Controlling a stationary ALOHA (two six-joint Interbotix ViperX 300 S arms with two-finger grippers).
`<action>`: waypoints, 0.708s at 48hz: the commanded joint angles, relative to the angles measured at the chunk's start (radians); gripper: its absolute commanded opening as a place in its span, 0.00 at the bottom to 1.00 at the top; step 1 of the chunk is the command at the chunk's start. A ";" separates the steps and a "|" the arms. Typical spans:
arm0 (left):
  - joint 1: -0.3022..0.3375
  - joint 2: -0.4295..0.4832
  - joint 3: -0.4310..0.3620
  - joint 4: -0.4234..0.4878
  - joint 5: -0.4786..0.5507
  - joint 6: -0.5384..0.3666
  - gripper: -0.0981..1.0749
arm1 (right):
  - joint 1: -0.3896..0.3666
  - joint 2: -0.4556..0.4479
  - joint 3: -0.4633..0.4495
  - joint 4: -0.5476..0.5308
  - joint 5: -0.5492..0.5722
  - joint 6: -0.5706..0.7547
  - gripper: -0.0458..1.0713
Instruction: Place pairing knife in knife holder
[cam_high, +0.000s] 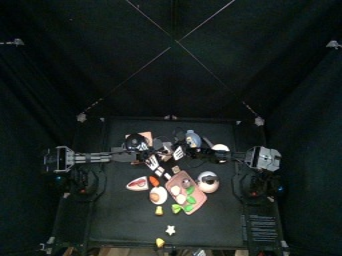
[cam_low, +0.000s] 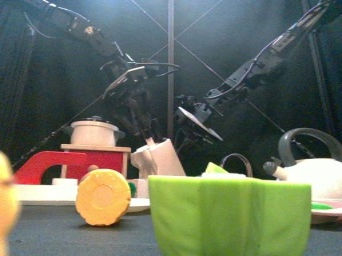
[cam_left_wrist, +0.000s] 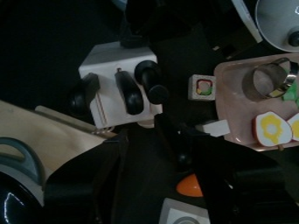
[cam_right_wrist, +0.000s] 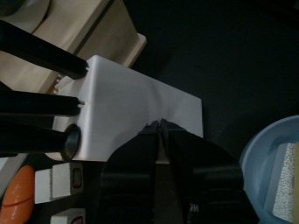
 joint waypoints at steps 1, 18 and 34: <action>0.002 -0.029 -0.015 0.005 -0.017 -0.002 0.89 | 0.000 -0.018 -0.020 -0.002 -0.003 0.000 0.52; 0.005 -0.124 0.061 0.005 -0.066 -0.006 0.89 | -0.002 -0.021 -0.021 0.000 -0.005 -0.002 0.52; 0.002 -0.207 0.126 0.003 -0.080 -0.006 0.89 | 0.000 -0.021 -0.018 -0.002 -0.005 -0.002 0.52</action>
